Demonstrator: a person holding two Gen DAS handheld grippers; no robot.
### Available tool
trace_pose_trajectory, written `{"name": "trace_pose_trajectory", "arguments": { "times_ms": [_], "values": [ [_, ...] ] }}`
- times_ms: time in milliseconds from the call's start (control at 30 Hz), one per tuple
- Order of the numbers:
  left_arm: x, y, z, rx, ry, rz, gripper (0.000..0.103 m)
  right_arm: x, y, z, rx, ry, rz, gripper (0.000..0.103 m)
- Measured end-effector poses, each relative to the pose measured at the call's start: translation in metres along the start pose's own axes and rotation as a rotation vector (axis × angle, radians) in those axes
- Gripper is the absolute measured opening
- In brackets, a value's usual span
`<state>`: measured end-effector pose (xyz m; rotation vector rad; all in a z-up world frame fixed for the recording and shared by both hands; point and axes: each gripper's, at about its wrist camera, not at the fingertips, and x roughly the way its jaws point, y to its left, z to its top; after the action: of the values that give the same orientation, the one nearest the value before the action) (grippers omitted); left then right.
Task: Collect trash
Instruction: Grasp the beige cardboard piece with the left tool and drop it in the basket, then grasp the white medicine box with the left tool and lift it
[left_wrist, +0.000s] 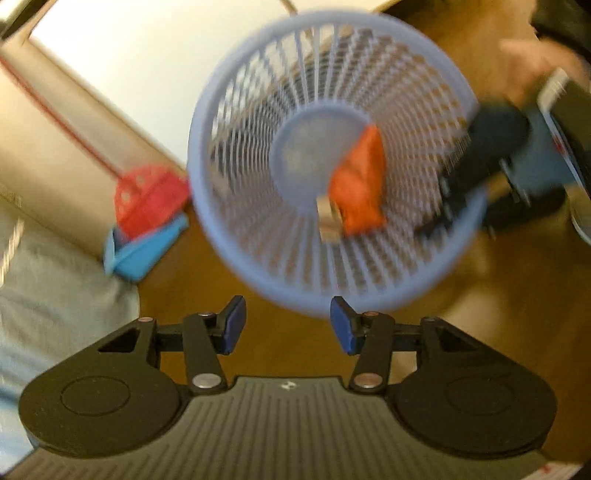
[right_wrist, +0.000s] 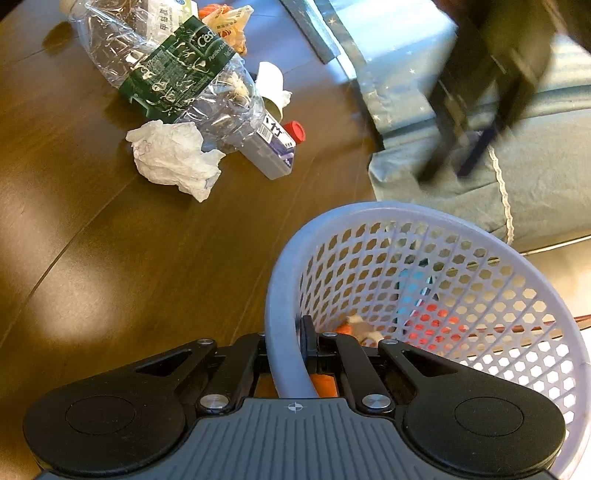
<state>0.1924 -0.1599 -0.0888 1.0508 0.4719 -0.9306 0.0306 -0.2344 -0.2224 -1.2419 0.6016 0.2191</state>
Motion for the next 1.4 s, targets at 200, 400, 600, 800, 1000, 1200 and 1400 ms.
{"name": "trace_pose_trajectory", "arguments": {
  "times_ms": [200,400,600,800,1000,1200,1400],
  "values": [
    [-0.023,-0.03,-0.068,-0.135,0.134,-0.023,0.046,0.0,0.0,0.0,0.011,0.011,0.0,0.0],
    [-0.027,-0.054,-0.111,-0.288,0.227,-0.078,0.046,-0.003,0.003,-0.001,0.01,0.024,0.007,0.0],
    [-0.029,-0.081,-0.148,-0.268,0.285,-0.139,0.046,-0.001,0.002,0.002,0.007,0.035,0.011,0.0],
    [-0.031,-0.107,-0.185,-0.244,0.316,-0.222,0.06,-0.001,0.001,0.004,-0.004,0.04,0.018,0.0],
    [-0.02,-0.122,-0.203,-0.232,0.323,-0.264,0.069,0.0,0.003,0.006,-0.017,0.043,0.026,0.0],
    [-0.005,-0.119,-0.213,-0.262,0.333,-0.285,0.071,0.0,0.003,0.006,-0.022,0.045,0.029,0.0],
    [0.003,-0.113,-0.216,-0.283,0.341,-0.304,0.071,0.002,0.003,0.007,-0.024,0.046,0.034,0.0]
  ]
}}
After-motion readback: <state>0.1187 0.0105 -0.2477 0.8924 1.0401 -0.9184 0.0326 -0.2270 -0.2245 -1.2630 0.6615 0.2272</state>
